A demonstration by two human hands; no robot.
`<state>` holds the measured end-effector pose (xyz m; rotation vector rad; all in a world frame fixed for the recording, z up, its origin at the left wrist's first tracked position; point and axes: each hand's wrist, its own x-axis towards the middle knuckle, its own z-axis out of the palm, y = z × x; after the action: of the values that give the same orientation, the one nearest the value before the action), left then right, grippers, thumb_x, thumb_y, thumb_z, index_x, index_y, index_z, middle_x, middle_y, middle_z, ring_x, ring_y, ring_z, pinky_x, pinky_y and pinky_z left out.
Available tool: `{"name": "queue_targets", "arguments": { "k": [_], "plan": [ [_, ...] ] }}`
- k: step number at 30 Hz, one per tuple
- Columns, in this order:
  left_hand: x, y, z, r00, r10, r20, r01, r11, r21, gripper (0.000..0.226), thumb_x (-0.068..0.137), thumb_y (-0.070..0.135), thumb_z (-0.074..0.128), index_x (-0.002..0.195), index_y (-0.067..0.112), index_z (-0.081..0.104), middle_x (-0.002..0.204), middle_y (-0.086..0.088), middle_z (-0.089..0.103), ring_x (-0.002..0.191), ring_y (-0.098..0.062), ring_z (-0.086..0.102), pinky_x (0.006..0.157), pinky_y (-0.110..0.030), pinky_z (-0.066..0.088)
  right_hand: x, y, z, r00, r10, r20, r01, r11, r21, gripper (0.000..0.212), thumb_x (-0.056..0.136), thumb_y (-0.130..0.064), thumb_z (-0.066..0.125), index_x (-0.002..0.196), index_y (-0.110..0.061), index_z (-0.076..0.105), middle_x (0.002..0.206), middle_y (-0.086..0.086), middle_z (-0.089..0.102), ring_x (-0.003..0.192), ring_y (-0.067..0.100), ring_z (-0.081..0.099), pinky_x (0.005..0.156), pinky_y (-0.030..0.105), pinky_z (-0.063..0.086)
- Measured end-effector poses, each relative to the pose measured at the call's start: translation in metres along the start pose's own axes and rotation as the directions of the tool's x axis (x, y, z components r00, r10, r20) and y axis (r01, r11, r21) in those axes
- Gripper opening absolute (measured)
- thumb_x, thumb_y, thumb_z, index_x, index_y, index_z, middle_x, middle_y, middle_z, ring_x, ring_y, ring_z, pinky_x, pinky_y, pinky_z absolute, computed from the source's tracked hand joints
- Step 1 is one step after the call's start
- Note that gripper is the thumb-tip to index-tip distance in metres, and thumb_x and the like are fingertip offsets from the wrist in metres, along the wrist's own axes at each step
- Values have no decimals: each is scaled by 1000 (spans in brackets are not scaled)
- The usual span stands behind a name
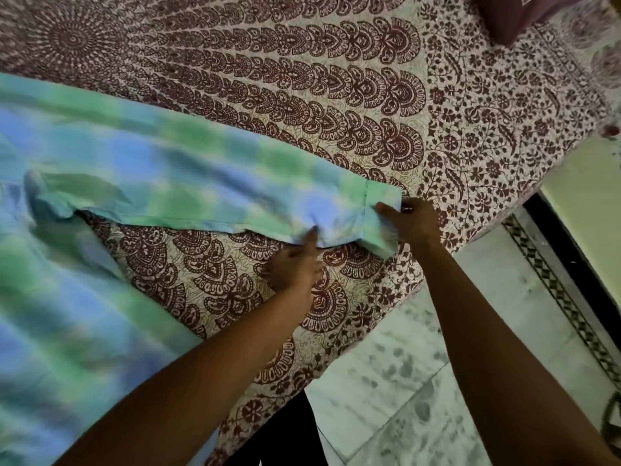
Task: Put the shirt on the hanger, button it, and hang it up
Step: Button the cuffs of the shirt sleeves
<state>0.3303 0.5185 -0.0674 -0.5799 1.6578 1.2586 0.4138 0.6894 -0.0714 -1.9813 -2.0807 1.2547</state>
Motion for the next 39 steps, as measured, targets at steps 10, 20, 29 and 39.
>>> {"name": "queue_targets", "arguments": {
  "k": [10, 20, 29, 39],
  "plan": [
    [75, 57, -76, 841, 27, -541, -288, 868, -404, 70, 66, 14, 78, 117, 28, 31, 118, -4, 49, 93, -29, 64, 78, -46, 57, -18, -8, 12, 994, 1, -112, 7, 997, 75, 37, 90, -24, 58, 116, 1, 50, 102, 11, 63, 85, 27, 59, 73, 37, 50],
    [56, 29, -91, 647, 455, -612, -507, 856, 101, 61, 68, 9, 74, 118, 1, 40, 120, -14, 46, 96, -22, 52, 75, -17, 45, -28, 22, 25, 943, -249, -221, 250, 968, -24, 65, 86, -31, 63, 139, -14, 29, 120, 13, 59, 97, 26, 60, 79, 34, 50],
    [5, 4, -13, 330, 721, 610, -882, 5, 470, 47, 81, 12, 64, 126, 11, 51, 138, -10, 48, 129, -26, 42, 109, -42, 34, -59, 67, 13, 933, -359, 14, 354, 913, -203, 79, 63, -25, 85, 131, -14, 45, 114, 8, 54, 98, 21, 53, 72, 26, 46],
    [19, 19, 68, 738, 621, 265, -649, 544, 532, 33, 95, 24, 48, 119, 2, 56, 114, -20, 64, 101, -34, 59, 75, -31, 39, -44, 20, -7, 951, -264, -161, 309, 789, 530, 46, 80, 15, 56, 115, -15, 53, 108, 4, 58, 83, 11, 62, 68, 11, 51]
  ]
}}
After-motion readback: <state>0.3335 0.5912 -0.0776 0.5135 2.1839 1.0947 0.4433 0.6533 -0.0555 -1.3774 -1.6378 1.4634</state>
